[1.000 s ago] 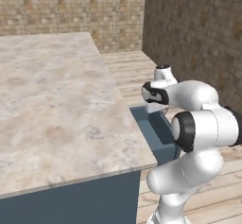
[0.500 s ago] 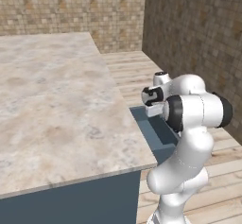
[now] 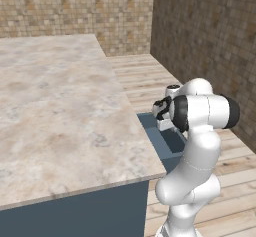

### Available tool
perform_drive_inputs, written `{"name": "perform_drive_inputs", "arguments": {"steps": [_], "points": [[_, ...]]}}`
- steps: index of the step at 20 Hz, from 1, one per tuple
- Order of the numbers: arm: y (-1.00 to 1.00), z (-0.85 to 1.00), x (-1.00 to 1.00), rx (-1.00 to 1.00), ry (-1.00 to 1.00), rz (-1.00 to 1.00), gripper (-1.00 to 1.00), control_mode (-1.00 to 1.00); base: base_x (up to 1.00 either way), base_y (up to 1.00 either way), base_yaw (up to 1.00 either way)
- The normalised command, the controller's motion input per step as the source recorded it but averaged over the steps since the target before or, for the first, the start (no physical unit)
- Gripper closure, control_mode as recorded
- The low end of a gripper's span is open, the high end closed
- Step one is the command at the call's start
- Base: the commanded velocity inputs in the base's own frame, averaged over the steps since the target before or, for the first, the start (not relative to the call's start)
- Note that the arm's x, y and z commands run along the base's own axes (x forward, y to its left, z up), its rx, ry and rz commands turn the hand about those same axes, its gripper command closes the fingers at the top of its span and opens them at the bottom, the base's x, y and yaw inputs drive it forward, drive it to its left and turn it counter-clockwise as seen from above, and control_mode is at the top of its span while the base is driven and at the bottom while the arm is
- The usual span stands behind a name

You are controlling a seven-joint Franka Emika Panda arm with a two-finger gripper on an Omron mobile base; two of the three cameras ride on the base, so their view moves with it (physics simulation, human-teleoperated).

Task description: Organize the utensils by type. Pick up the wooden spoons from the counter and place them in the open cabinet. Then pick up the metallic utensils from the counter and place them in the open drawer.

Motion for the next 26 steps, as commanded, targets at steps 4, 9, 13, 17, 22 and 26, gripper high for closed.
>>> {"name": "perform_drive_inputs", "arguments": {"steps": [4, 9, 13, 17, 22, 26], "points": [[-0.23, -0.32, 0.0, 0.04, -0.01, 0.06, 1.0, -1.0, 0.0, 0.0, 0.0], [-0.16, -0.3, 0.0, 0.03, -0.02, 0.07, 1.0, -1.0, 0.0, 0.0, 0.0], [-0.06, -0.36, 0.0, 0.0, -0.02, 0.09, 1.0, -1.0, 0.0, 0.0, 0.0], [-0.01, -0.39, 0.0, 0.0, 0.0, 0.1, 1.0, -1.0, 0.0, 0.0, 0.0], [-0.03, -0.37, 0.0, 0.0, -0.01, 0.09, 1.0, -1.0, 0.0, 0.0, 0.0], [-0.16, -0.26, 0.0, 0.01, -0.02, 0.08, 1.0, -1.0, 0.0, 0.0, 0.0]]}}
